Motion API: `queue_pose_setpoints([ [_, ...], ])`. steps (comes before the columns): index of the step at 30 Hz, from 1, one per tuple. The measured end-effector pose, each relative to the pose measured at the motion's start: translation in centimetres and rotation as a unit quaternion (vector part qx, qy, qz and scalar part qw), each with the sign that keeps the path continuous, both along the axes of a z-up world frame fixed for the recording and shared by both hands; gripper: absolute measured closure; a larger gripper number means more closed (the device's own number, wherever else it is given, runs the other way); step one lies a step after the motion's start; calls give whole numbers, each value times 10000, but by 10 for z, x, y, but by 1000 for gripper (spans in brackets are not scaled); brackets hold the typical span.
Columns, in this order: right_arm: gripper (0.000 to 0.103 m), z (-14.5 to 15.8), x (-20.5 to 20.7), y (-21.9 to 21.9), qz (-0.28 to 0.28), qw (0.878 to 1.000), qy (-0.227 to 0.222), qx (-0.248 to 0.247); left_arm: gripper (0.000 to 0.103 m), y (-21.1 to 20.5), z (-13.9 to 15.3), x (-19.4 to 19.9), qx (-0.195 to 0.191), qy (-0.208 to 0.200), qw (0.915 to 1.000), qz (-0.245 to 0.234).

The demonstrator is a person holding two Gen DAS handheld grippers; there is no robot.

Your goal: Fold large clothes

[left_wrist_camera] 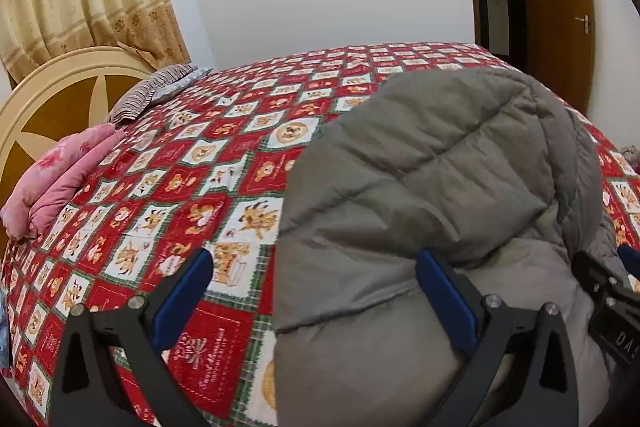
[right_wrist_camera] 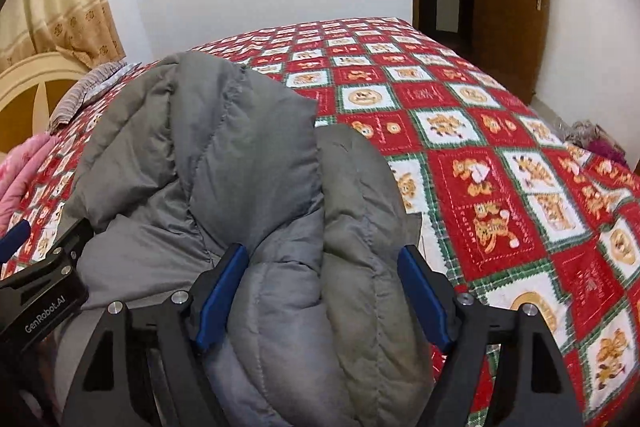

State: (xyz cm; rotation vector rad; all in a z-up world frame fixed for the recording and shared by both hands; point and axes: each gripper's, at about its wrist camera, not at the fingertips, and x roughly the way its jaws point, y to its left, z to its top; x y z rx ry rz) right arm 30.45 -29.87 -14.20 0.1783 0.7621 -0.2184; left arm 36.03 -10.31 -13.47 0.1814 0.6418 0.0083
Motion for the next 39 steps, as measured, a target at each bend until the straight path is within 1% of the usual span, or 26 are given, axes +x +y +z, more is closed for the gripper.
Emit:
queue_pose_setpoints([
  [5, 26, -12, -1, -7, -25, 10000, -1, 88, 0, -13, -10, 4, 179, 46, 9998, -78],
  [9, 25, -20, 0, -11, -49, 9998, 32, 182, 0, -18, -16, 8, 202, 123, 9997, -73],
  [17, 25, -28, 1, -13, -60, 9996, 60, 278, 0, -21, -23, 13, 171, 237, 9996, -63],
  [20, 24, -29, 2, -14, -65, 9994, 67, 324, 0, -20, -24, 15, 102, 281, 9995, -69],
  [24, 24, -28, 2, -15, -24, 9994, 91, 323, 0, -19, -19, 11, 89, 263, 9996, -111],
  [26, 24, -21, 2, -17, 35, 9996, 130, 240, 0, -14, -12, 9, 54, 234, 9996, -133],
  [28, 24, -4, -2, -17, 51, 9997, 99, 206, 0, -6, 2, 8, -85, 85, 9999, -77],
  [29, 24, 13, -5, -15, 111, 9997, -91, 181, 0, -2, 10, 10, -181, 10, 9998, -47],
  [32, 22, 51, -2, -1, 290, 9979, -564, -113, 0, 4, 27, 23, -364, -151, 9992, 79],
  [34, 22, 59, 15, 3, 378, 9972, -641, -55, 0, 4, 31, 40, -347, -187, 9990, 217],
  [35, 22, 55, 27, 4, 310, 9979, -553, -107, 0, 2, 27, 49, -328, -93, 9991, 260],
  [37, 22, 38, 50, 1, 217, 9992, -316, -119, 0, -3, 9, 71, -226, 259, 9990, 300],
  [38, 22, 28, 58, -2, 158, 9996, -180, -114, 0, -4, 1, 77, -222, 356, 9985, 344],
  [39, 22, 16, 65, -7, 98, 9999, -41, -4, 0, -3, -3, 79, -298, 430, 9980, 347],
])
